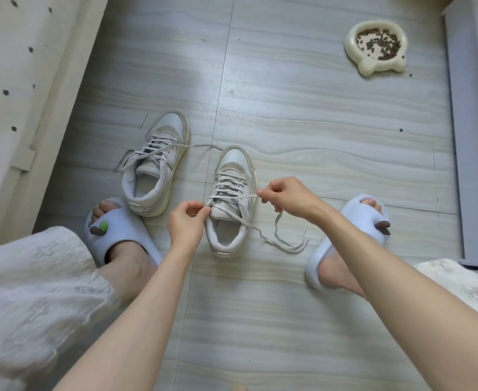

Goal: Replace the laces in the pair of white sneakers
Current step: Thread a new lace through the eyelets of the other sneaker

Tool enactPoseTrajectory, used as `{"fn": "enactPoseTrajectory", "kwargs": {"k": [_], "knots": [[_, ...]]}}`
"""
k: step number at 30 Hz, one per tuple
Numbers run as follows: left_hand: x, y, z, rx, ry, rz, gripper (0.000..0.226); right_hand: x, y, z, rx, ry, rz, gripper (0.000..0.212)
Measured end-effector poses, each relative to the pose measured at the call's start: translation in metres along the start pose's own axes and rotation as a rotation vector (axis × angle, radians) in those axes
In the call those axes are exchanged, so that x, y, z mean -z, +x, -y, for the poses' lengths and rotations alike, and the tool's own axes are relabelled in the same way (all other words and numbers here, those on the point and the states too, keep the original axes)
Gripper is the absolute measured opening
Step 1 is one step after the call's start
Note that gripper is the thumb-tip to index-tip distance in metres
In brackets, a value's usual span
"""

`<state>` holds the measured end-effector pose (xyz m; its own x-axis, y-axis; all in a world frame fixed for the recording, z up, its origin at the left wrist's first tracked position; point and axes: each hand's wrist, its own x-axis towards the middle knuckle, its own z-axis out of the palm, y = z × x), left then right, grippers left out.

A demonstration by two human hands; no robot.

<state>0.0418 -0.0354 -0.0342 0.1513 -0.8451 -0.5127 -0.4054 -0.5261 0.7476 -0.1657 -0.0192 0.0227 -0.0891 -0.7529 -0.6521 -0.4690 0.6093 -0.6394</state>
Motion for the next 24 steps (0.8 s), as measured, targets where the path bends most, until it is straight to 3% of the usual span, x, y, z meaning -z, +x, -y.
{"fn": "enactPoseTrajectory", "kwargs": {"k": [5, 7, 10, 12, 18, 24], "knots": [[0.004, -0.013, -0.017, 0.001, 0.097, -0.058, 0.022, 0.022, -0.04, 0.006, 0.042, 0.185, 0.055, 0.022], [0.004, -0.028, -0.034, -0.026, 0.042, 0.082, 0.015, 0.028, -0.056, 0.012, 0.069, 0.197, 0.054, 0.019], [0.001, -0.061, -0.068, 0.001, -0.01, 0.461, 0.031, 0.031, -0.075, 0.025, 0.134, 0.214, 0.034, 0.018], [0.002, -0.082, -0.086, 0.009, -0.143, 0.586, 0.031, 0.029, -0.086, 0.036, 0.171, 0.202, 0.049, 0.019], [0.04, -0.104, -0.113, 0.241, -0.889, 0.647, 0.018, 0.02, -0.111, 0.06, 0.262, 0.203, 0.055, 0.019], [0.067, -0.117, -0.145, 0.142, -0.804, 0.688, 0.014, 0.022, -0.137, 0.075, 0.347, 0.25, 0.013, 0.018]]}}
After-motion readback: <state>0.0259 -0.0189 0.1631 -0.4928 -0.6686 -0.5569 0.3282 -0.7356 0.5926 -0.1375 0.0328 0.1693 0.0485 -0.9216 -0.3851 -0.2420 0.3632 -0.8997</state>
